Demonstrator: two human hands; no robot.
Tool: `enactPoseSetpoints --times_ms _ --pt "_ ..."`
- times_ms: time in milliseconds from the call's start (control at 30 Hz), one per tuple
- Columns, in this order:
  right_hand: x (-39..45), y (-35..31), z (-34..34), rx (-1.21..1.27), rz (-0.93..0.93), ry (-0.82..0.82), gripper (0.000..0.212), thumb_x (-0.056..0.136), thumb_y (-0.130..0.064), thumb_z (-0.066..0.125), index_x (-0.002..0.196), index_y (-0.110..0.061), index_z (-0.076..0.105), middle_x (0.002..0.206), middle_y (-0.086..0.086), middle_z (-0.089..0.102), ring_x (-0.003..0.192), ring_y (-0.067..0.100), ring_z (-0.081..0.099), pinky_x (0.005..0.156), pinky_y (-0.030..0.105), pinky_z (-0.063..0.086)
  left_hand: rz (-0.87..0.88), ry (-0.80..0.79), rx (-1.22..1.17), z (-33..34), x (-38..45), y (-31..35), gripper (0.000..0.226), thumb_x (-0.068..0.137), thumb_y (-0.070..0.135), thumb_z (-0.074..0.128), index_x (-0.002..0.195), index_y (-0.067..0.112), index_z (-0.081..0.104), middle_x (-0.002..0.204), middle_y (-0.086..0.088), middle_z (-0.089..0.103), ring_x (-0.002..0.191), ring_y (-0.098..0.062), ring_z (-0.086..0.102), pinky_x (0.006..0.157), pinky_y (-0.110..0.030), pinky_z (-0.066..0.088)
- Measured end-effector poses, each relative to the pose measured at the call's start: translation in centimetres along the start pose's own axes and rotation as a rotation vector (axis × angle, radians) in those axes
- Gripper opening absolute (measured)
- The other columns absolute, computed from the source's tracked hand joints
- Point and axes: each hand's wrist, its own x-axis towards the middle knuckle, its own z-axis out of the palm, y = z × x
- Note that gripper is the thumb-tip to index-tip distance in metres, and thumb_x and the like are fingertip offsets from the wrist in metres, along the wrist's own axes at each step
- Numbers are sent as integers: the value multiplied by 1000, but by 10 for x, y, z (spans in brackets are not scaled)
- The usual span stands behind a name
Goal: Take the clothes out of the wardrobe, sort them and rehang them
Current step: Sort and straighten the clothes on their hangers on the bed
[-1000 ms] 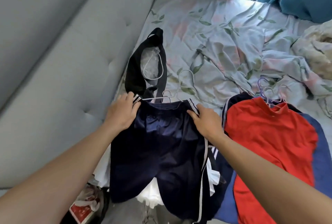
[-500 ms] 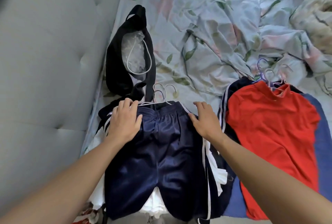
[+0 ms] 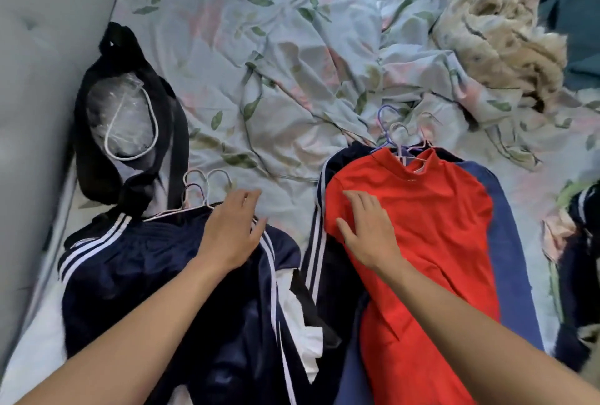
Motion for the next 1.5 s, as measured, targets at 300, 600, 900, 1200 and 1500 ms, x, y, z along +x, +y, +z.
enactPoseSetpoints --times_ms 300,600,900,1200,1500 --pt "17 188 -68 24 78 78 70 89 -47 67 153 -32 43 156 1 42 145 26 37 111 49 42 65 -16 -20 57 83 169 67 101 43 56 159 15 37 156 -9 44 141 -29 47 112 -47 47" --pt "56 291 -81 17 208 -203 69 93 -56 63 151 -26 42 146 14 49 137 39 42 109 54 40 -83 -94 119 89 155 223 66 100 54 54 148 9 44 132 -20 51 123 -41 50 100 -56 48" --pt "22 300 -92 159 140 -96 29 99 -46 57 85 -23 49 96 8 70 94 40 65 68 44 44 7 47 30 83 120 256 29 105 46 49 93 21 41 94 -4 53 93 -35 55 72 -48 45" --pt "-73 247 -185 198 132 20 18 78 -29 62 70 -26 46 76 8 70 81 42 65 59 42 44 45 149 -104 14 1 311 35 100 47 63 88 21 43 75 1 60 78 -36 65 58 -40 36" --pt "-280 162 -309 141 238 71 12 72 -31 59 68 -20 57 73 8 70 74 38 65 58 40 49 124 53 -206 -90 -186 378 36 99 53 58 87 23 42 73 1 63 78 -34 67 59 -40 40"
